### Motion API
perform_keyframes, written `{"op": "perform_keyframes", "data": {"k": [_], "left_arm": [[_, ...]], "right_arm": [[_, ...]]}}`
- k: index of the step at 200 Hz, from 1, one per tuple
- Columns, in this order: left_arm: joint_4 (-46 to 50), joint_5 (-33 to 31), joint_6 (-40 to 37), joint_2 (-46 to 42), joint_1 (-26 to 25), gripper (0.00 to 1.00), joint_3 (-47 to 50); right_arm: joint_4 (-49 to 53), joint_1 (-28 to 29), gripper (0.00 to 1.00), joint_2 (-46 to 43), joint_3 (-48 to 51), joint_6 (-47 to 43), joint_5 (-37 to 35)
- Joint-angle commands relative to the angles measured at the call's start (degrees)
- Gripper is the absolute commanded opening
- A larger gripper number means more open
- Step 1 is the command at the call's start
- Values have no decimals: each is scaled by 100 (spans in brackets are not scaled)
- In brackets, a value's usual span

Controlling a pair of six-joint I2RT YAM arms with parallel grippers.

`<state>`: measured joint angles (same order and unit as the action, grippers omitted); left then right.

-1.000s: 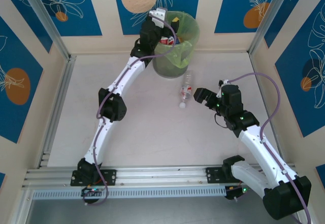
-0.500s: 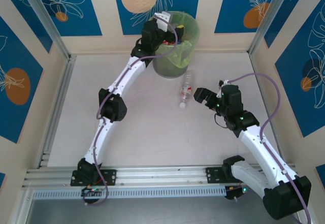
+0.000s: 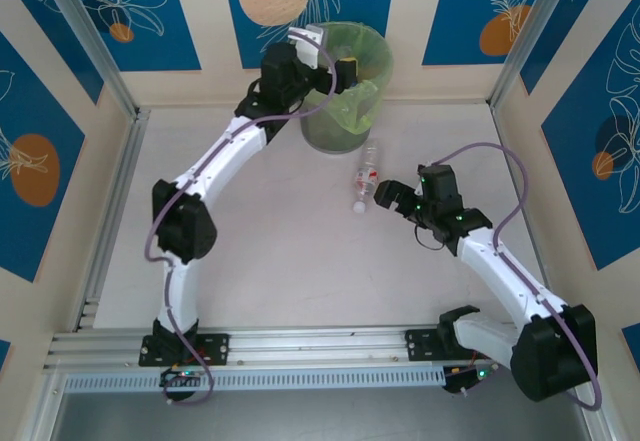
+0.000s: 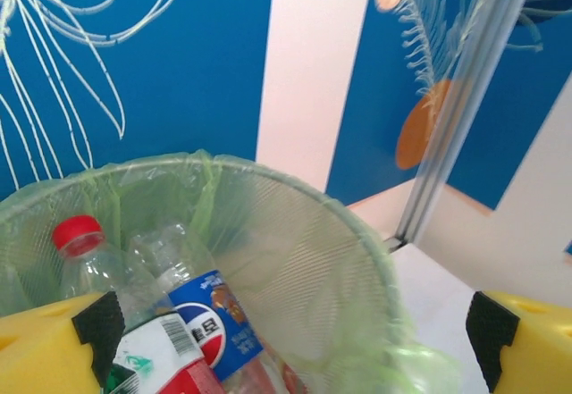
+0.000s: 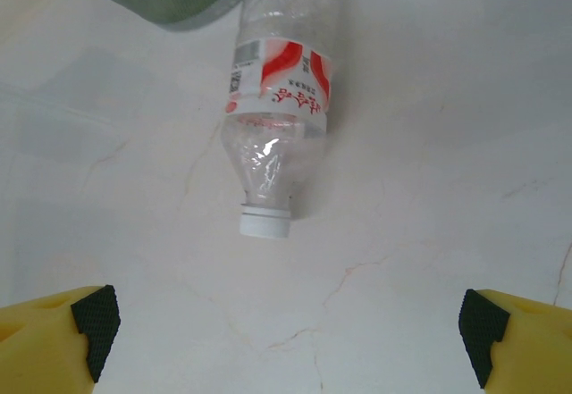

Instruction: Put the plastic bottles in the bin

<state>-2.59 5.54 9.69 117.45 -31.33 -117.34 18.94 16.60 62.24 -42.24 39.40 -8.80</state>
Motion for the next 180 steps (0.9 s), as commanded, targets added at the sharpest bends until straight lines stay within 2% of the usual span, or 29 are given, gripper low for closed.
{"op": "perform_keyframes", "data": {"k": [1,17,65,94,125,152,180], "left_arm": [[-871,50,323,-757,-42,100,1000],[-1221,49,451,-1276,-42,100,1883],[-1417,-102,809,-2680,-44,100,4043],[-1155,-920,1002,-3419,-38,100,5056],[-1086,-1908,1578,-4044,-39,100,6146],[-641,-2966,2219,-4330,-9,100,6656],[-130,-3010,2732,-4249,56,100,6815]], "right_arm": [[-315,28,100,191,-57,-76,32],[-426,33,100,438,-128,-137,-19],[-483,41,100,1303,-588,-419,-57],[-382,33,100,1854,-1008,-601,-188],[-278,19,100,2506,-1497,-787,-188],[-143,12,100,3030,-1949,-883,-219],[-154,-7,100,3417,-2268,-981,-199]]}}
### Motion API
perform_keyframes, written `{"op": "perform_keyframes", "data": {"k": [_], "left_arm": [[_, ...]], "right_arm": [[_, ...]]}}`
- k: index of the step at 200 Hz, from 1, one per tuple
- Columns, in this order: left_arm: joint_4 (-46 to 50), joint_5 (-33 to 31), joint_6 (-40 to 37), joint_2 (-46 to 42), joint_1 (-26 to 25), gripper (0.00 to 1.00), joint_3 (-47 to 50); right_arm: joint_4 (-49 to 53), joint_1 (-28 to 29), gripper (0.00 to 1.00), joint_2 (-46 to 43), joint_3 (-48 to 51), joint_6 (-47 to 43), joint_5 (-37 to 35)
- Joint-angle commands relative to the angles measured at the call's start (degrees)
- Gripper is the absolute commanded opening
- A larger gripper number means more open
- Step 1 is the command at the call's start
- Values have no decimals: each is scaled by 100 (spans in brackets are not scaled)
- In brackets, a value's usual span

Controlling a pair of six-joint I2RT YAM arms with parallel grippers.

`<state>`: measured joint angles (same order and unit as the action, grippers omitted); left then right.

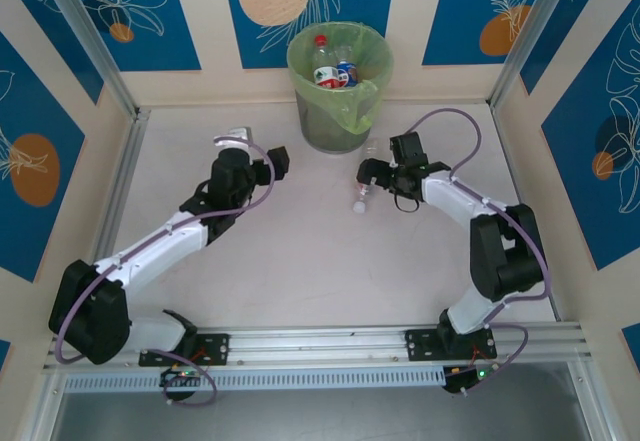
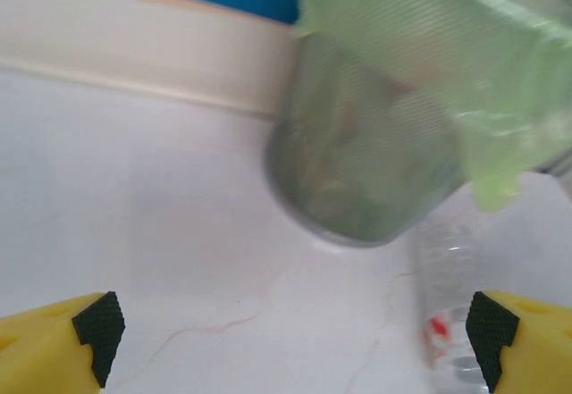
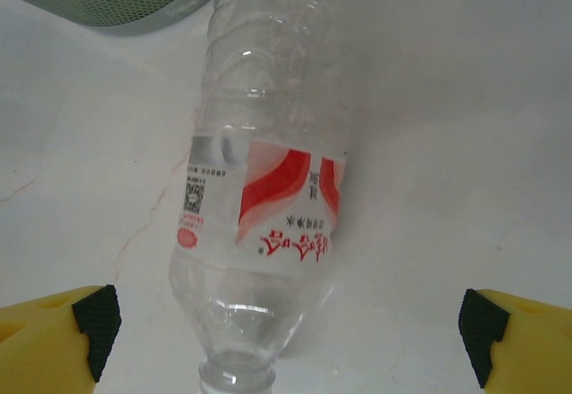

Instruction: Put the plastic bottles in the bin

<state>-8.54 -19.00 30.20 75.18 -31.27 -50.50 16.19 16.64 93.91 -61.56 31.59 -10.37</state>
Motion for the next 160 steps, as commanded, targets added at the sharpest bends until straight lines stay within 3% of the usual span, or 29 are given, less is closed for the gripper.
{"op": "perform_keyframes", "data": {"k": [1,44,128,160], "left_arm": [[466,-549,699,-17,50,100,138],[567,-719,874,87,50,100,199],[779,-949,813,51,59,100,231],[741,-932,809,76,60,100,234]], "right_arm": [[126,-7,100,264,-346,-203,-43],[341,-84,99,1197,-1137,-236,431],[744,40,100,2243,-2064,-340,-179],[809,98,95,2360,-2166,-456,-328]]}}
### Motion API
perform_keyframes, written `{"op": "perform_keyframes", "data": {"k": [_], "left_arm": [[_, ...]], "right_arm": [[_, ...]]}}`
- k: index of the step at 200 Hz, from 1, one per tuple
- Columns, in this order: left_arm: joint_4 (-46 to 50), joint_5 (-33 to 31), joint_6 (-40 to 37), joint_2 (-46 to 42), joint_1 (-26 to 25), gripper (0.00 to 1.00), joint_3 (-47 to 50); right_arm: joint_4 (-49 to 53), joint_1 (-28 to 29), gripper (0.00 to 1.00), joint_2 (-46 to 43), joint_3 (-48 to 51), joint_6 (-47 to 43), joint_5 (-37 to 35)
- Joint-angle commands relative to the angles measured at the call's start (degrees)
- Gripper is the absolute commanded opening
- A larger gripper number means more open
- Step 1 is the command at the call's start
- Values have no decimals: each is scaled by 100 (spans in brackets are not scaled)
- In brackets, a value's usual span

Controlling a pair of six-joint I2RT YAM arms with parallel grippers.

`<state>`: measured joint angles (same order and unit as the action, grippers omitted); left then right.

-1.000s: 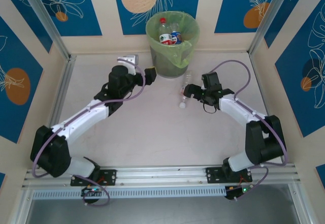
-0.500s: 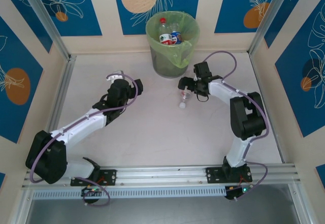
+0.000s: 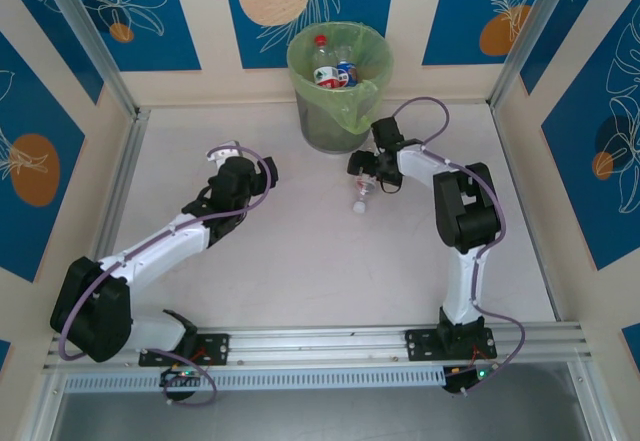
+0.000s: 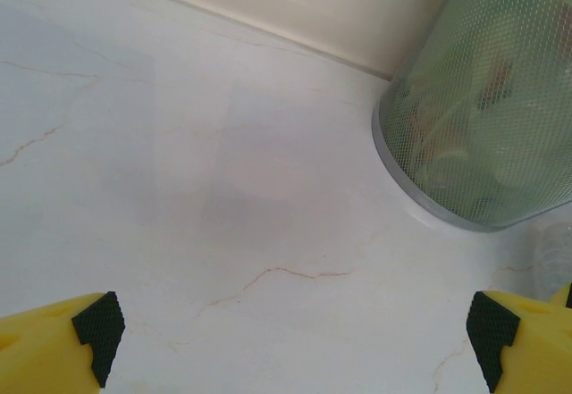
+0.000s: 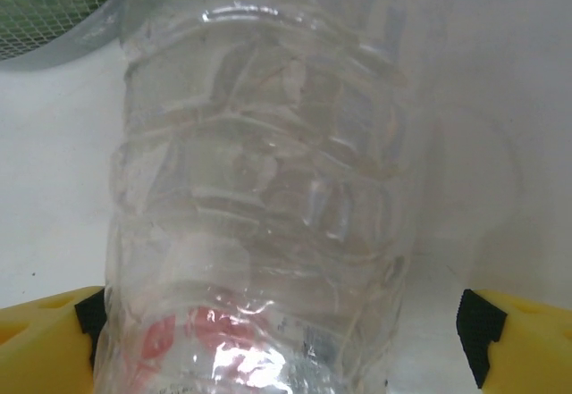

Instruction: Put the plastic bottles in the bin

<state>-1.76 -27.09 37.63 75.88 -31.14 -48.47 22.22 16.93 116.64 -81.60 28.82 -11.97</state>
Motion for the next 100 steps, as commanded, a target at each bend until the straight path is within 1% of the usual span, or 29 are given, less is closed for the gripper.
{"op": "perform_keyframes", "data": {"k": [1,47,100], "left_arm": [[67,-122,68,6,46,100,30],[81,-158,87,3,57,100,30],[132,-204,61,-29,78,100,10]], "right_arm": [[205,67,94,91,-158,-181,-172],[337,109,89,228,-236,-342,-161],[216,92,74,5,23,-385,-379]]}}
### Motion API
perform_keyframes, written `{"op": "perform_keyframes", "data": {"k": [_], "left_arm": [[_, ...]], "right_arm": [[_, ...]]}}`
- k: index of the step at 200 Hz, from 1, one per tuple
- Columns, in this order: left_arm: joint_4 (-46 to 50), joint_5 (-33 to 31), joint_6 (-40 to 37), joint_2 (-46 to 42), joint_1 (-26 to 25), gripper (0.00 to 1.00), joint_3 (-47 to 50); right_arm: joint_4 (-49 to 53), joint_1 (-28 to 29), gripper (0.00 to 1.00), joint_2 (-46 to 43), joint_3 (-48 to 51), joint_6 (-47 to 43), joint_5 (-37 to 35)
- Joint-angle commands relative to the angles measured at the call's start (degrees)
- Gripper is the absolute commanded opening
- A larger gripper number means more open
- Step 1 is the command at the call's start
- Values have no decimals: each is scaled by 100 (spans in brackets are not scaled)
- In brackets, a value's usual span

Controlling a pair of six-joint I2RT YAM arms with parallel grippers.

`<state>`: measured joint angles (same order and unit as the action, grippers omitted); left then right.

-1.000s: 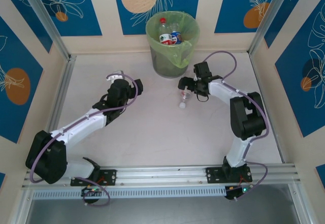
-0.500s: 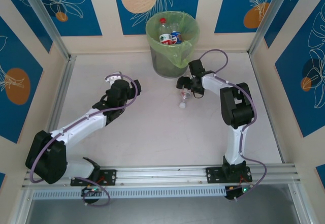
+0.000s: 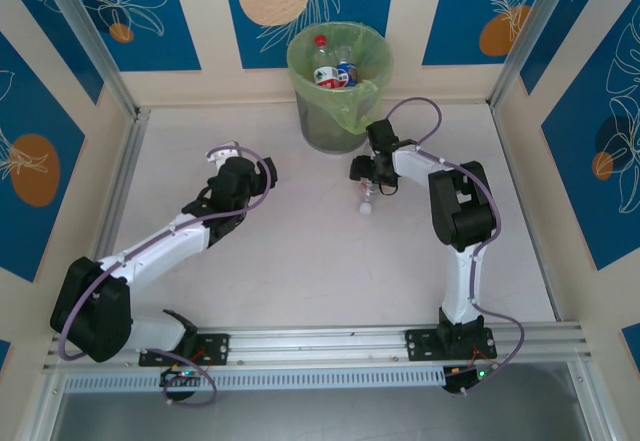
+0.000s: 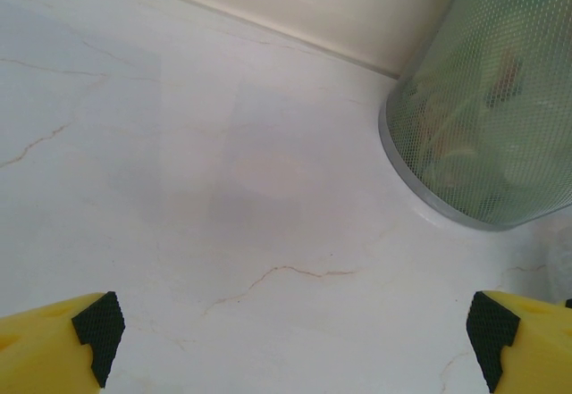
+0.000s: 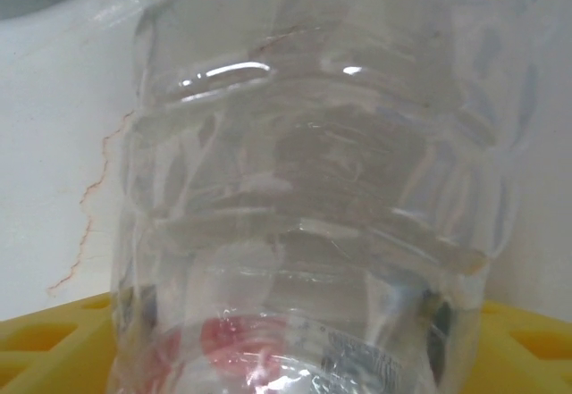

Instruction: Put the plastic bottles in the bin

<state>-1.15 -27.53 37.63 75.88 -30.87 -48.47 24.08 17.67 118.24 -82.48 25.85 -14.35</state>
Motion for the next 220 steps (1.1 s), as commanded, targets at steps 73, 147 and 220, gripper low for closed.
{"op": "perform_keyframes", "data": {"k": [73,147,220], "left_arm": [[219,-153,105,-6,80,100,-40],[226,-485,450,-122,153,100,184],[-178,-400,482,-198,287,100,514]], "right_arm": [[-357,-134,66,-561,686,-27,77],[-815,-384,60,-1364,1517,123,186],[-1228,-767,57,-2666,2423,227,274]]}}
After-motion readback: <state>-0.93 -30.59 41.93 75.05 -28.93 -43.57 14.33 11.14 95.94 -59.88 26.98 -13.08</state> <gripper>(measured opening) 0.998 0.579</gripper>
